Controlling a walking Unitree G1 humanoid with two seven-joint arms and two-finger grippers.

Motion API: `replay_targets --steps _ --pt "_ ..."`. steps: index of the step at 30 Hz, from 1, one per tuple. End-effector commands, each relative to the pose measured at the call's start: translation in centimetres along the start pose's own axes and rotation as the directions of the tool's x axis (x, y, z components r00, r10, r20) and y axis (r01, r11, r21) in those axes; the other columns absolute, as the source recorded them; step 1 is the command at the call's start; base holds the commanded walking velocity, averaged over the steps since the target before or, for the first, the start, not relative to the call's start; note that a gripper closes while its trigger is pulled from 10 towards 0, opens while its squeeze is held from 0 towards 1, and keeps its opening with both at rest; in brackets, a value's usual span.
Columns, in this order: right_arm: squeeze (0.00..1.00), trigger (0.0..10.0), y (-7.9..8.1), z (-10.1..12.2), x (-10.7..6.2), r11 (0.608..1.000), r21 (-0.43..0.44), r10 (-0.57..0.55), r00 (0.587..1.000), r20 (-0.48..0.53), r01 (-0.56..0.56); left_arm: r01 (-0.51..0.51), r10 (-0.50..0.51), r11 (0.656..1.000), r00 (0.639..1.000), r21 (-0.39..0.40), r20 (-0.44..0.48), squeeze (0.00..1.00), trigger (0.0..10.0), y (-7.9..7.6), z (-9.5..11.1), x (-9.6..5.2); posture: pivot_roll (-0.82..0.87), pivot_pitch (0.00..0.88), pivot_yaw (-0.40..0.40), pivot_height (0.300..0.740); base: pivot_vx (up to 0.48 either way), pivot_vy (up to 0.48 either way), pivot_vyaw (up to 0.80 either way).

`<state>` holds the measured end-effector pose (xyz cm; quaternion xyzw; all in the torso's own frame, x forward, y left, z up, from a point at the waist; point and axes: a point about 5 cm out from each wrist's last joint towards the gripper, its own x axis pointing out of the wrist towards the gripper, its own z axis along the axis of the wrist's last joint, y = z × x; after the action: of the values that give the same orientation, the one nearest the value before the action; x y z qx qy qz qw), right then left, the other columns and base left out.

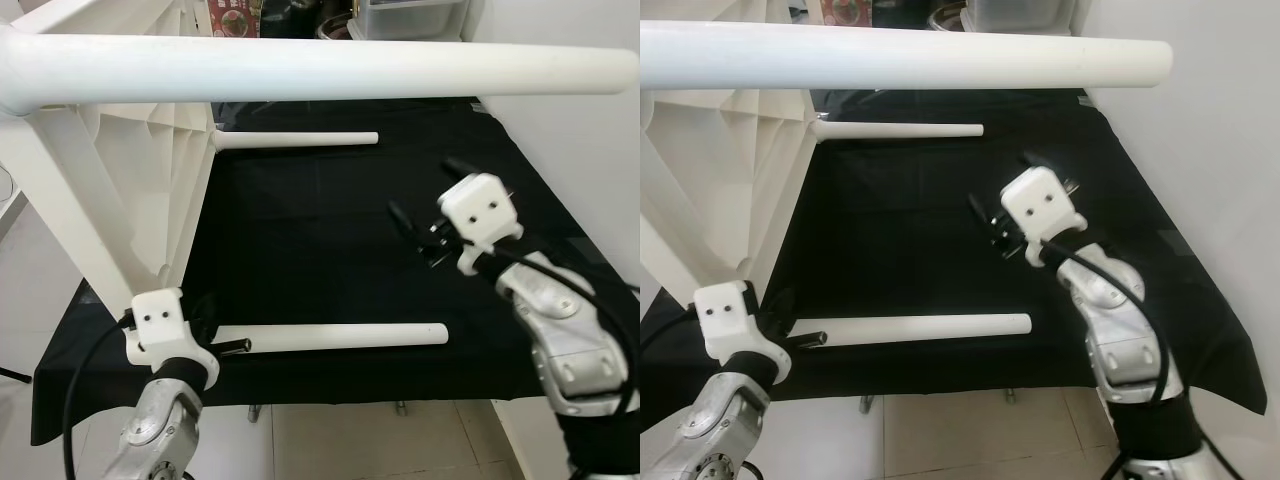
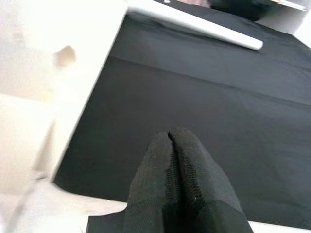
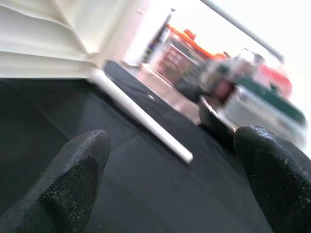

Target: Building children table

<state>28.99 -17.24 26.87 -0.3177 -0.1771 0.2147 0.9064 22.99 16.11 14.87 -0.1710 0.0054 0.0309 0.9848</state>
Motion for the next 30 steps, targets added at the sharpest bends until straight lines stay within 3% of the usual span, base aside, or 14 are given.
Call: replay_targets --steps 1,2,7,9,11,17,20,21,30 --pt "0.0 10.0 0.1 1.3 -0.2 0.998 -0.012 0.057 0.997 0.053 -0.056 -0.02 0.02 0.999 1.0 -0.027 -0.009 0.0 10.0 0.6 -0.4 0.0 0.05 0.132 0.032 0.74 0.0 0.0 0.0" --pt "0.0 10.0 -0.1 2.8 -0.9 0.992 -0.011 0.125 0.988 0.095 -0.124 -0.031 0.031 0.998 1.0 -0.053 -0.004 0.0 10.0 1.8 -0.5 0.4 0.03 0.132 0.037 0.74 0.0 0.0 0.0" --pt "0.0 10.0 0.4 3.8 -1.7 0.976 -0.021 0.216 0.969 0.116 -0.215 -0.006 0.007 0.997 1.0 -0.08 0.01 0.0 10.0 2.2 -0.5 1.0 0.03 0.129 0.043 0.74 0.0 0.0 0.0" --pt "0.0 10.0 1.3 3.8 -3.4 0.943 -0.016 0.331 0.94 0.083 -0.331 -0.008 0.01 0.997 1.0 -0.073 0.021 0.0 10.0 2.5 -0.6 1.3 0.01 0.126 0.047 0.74 0.0 0.0 0.0" --pt "0.0 10.0 1.5 3.8 -4.0 0.933 -0.01 0.359 0.93 0.074 -0.36 -0.013 0.015 0.997 1.0 -0.075 0.023 0.0 10.0 2.7 -0.6 1.4 0.01 0.126 0.047 0.74 0.0 0.0 0.0" --pt "0.0 10.0 -2.1 6.2 -6.2 0.932 -0.002 0.36 0.927 0.108 -0.362 -0.006 0.008 0.997 0.999 -0.079 0.036 0.0 10.0 3.2 -0.6 2.3 -0.02 0.108 0.073 0.74 0.0 0.0 0.0" --pt "0.0 10.0 -3.5 7.7 -6.6 0.94 -0.051 0.341 0.929 0.145 -0.337 0.012 -0.008 0.997 0.999 -0.074 0.044 0.0 10.0 3.0 -0.6 2.6 -0.02 0.093 0.084 0.74 0.0 0.0 0.0" --pt "0.0 10.0 -4.6 9.0 -7.0 0.944 -0.097 0.328 0.929 0.172 -0.315 0.021 -0.018 0.997 0.999 -0.072 0.047 0.0 10.0 3.0 -0.7 3.0 -0.03 0.083 0.091 0.74 0.0 0.0 0.0" --pt "0.0 10.0 -6.5 11.0 -8.9 0.939 -0.197 0.316 0.935 0.16 -0.283 0.038 -0.034 0.997 0.998 -0.073 0.058 0.0 10.0 2.9 -1.1 3.9 -0.05 0.052 0.108 0.74 0.0 0.0 0.0"
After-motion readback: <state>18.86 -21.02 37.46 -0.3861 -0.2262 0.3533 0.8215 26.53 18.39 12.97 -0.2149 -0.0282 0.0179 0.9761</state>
